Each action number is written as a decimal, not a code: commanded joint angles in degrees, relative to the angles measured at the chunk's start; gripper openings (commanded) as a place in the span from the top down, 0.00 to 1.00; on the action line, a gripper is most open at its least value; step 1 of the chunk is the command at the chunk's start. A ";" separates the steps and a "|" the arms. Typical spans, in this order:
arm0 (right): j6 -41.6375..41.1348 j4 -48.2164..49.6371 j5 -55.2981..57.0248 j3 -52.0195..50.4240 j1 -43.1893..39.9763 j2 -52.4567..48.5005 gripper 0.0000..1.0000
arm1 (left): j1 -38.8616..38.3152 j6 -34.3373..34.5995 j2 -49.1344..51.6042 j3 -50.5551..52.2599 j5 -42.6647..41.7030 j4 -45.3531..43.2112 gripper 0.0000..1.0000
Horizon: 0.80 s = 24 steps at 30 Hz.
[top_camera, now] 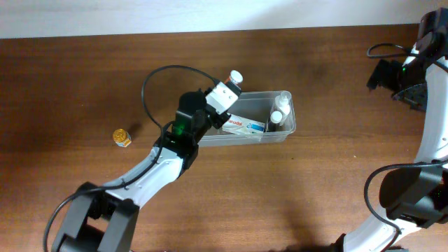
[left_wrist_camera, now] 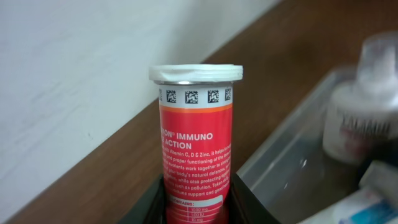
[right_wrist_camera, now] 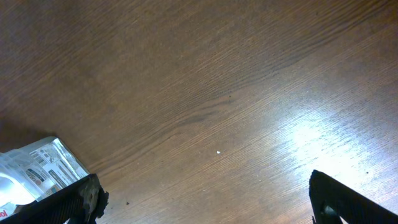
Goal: Pack container
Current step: 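Lift the orange tube and lower it into the container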
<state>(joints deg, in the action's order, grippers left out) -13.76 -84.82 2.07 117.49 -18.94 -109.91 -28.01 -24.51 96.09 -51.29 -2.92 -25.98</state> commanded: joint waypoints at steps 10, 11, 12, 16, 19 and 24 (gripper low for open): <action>-0.70 0.17 -0.11 0.04 0.13 -0.13 0.02 | -2.62 -33.62 5.29 -1.11 -2.21 -0.61 0.98; -0.70 0.17 -0.11 0.04 0.13 -0.13 0.02 | -2.82 -34.07 5.40 -1.11 -2.23 -0.63 0.97; -0.70 0.17 -0.11 0.04 0.13 -0.13 0.02 | -3.02 -34.14 5.44 -1.11 -2.21 -0.63 0.96; -0.70 0.17 -0.11 0.04 0.13 -0.13 0.02 | -3.13 -34.10 5.49 -1.11 -2.19 -0.59 0.81; -0.70 0.17 -0.11 0.04 0.13 -0.13 0.01 | -3.13 -34.10 5.49 -1.11 -2.19 -0.59 0.71; -0.70 0.17 -0.09 0.04 0.13 -0.13 0.02 | -3.13 -33.18 5.49 -1.11 -2.21 -0.59 0.60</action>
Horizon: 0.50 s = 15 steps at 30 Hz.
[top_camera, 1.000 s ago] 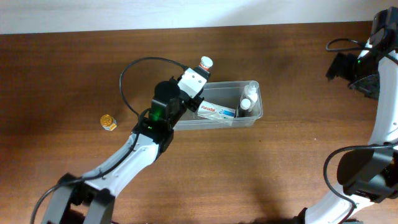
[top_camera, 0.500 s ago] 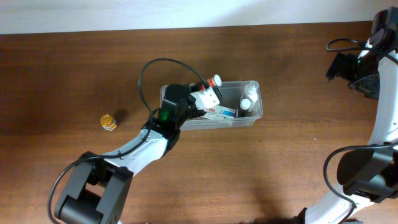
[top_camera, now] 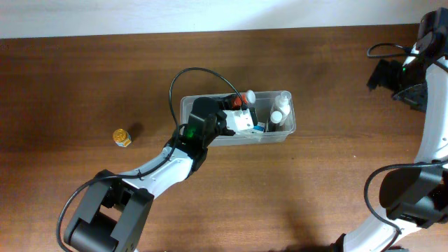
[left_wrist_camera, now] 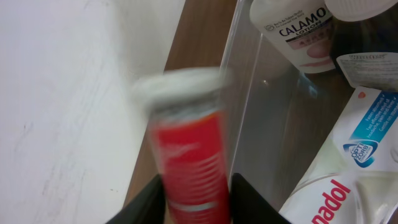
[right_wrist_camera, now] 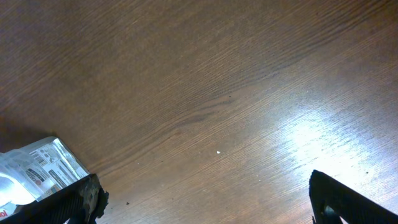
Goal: Pack container
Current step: 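Lift the orange tube and lower it into the container, then release the orange tube and move the left gripper to the gold jar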
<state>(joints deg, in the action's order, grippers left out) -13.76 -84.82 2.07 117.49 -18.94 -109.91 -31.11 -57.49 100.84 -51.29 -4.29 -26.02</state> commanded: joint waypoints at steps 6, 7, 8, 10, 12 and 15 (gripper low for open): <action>-0.70 0.17 -0.09 0.04 0.13 -0.13 0.02 | -0.02 0.66 0.74 -1.11 -0.83 -0.55 0.49; -0.70 0.17 -0.11 0.04 0.13 -0.13 0.02 | -0.02 0.66 0.74 -1.11 -0.83 -0.57 0.48; -0.70 0.17 -0.11 0.04 0.13 -0.13 0.02 | -0.02 0.68 0.74 -1.11 -0.83 -0.55 0.47; -0.70 0.17 -0.11 0.04 0.13 -0.13 0.02 | -0.02 3.02 0.74 -1.11 -0.63 -0.96 0.39; -0.70 0.17 -0.09 0.04 0.13 -0.13 0.02 | 0.02 7.82 0.74 -1.11 1.11 -2.45 0.29; -0.70 0.17 -0.11 0.04 0.13 -0.13 0.02 | 0.13 17.66 0.57 -1.11 7.52 -6.27 0.18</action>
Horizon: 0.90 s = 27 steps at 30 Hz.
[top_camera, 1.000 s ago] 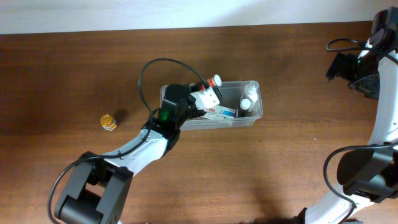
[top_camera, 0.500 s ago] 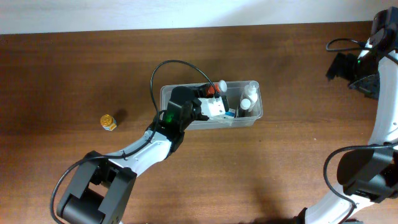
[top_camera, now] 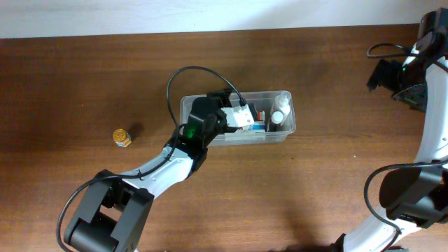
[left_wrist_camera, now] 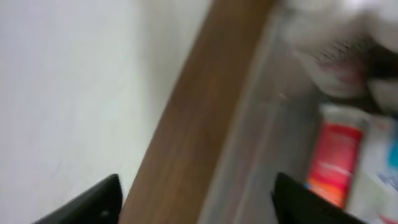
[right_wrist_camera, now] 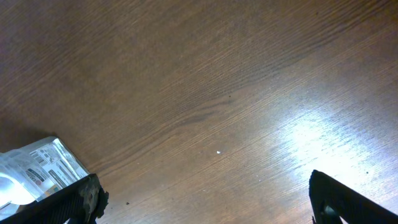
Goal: Pack container
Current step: 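Release the orange tube and move the left gripper to the gold jar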
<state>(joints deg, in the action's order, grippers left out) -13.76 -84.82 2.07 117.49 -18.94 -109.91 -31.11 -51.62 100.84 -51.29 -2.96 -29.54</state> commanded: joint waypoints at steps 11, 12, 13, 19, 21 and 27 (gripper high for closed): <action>-0.70 0.17 -0.11 0.04 0.13 -0.13 0.02 | 0.87 38.27 -17.92 -1.11 20.33 15.93 0.01; -0.70 0.17 -0.09 0.04 0.13 -0.13 0.02 | 1.40 41.48 -20.04 -1.11 22.10 19.02 0.01; -0.70 0.17 -0.11 0.04 0.13 -0.13 0.02 | 2.47 45.46 -22.73 -1.11 24.15 22.88 0.01; -0.70 0.17 -0.11 0.04 0.13 -0.13 0.02 | 13.86 56.22 -32.85 -1.11 26.43 40.17 0.01; -0.70 0.17 -0.09 0.04 0.13 -0.13 0.01 | 20.85 58.05 -34.91 -1.11 22.40 47.58 0.01; -0.70 0.17 -0.09 0.04 0.13 -0.13 0.02 | 28.85 58.03 -34.80 -1.09 12.79 55.91 0.01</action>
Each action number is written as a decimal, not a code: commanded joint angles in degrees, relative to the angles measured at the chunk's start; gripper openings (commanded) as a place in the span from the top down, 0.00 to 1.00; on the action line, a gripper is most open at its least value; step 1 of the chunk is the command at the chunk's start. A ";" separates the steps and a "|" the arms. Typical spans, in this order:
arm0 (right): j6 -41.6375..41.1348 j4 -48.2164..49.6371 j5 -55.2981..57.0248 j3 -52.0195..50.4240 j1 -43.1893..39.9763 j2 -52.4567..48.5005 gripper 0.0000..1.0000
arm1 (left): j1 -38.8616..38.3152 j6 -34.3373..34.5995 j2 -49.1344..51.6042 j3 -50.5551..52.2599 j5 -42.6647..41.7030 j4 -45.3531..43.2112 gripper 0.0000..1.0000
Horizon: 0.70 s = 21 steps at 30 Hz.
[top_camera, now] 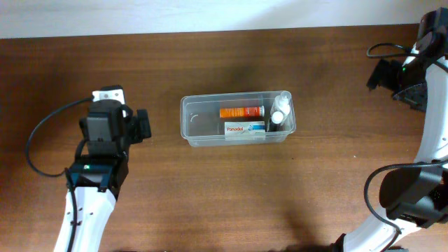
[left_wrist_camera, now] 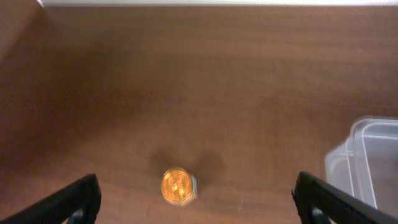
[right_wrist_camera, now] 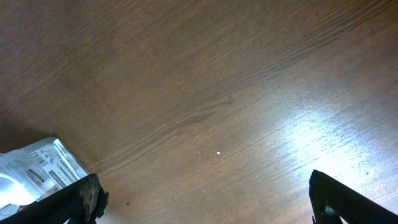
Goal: Pack container
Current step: 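Release the orange tube and move the left gripper to the gold jar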
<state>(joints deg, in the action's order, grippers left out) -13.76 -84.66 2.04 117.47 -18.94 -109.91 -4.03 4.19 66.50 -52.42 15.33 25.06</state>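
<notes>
The clear plastic container stands mid-table and holds an orange-red tube, a Panadol box and white bottles. Its corner shows at the right of the left wrist view. A small gold-lidded jar stands on the table left of the container, hidden under the arm in the overhead view. My left gripper hangs open above the jar, its fingers wide to either side. My right gripper is open and empty at the far right of the table.
A silvery blister pack lies on the wood by the right gripper's left finger. The wall edge runs along the back of the table. A black cable loops from the left arm.
My left gripper was open over the container, with the tube lying inside. It is now well to the left, open above the gold jar. The right arm has not moved.
My left gripper first held the orange-red tube near the container's back rim, then over the container. It was then open, with the tube lying inside beside the Panadol box. Now it hangs above the gold jar at the left.
</notes>
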 commanded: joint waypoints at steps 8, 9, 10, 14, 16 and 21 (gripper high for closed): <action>-0.70 0.02 -0.09 0.07 0.13 -0.13 0.02 | 2.36 3.72 0.83 0.04 -5.42 0.24 0.01; -0.70 0.02 -0.09 0.07 0.13 -0.13 0.02 | 2.91 4.31 1.66 0.04 -5.44 0.13 0.01; -0.70 0.02 -0.09 0.07 0.13 -0.13 0.01 | 3.54 5.11 2.75 0.04 -5.49 0.09 0.01; -0.70 0.02 -0.09 0.07 0.13 -0.13 0.02 | 6.51 8.48 7.45 0.04 -7.06 0.96 0.01; -0.70 0.02 -0.09 0.07 0.13 -0.13 0.02 | 7.91 8.50 9.25 0.02 -10.45 1.18 0.01; -0.70 0.02 -0.09 0.07 0.13 -0.13 0.02 | 11.67 10.16 12.24 -0.04 -16.98 1.22 0.01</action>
<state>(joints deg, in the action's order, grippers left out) -13.78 -84.66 2.07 117.47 -18.94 -109.91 5.56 11.97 77.52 -52.40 4.21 26.37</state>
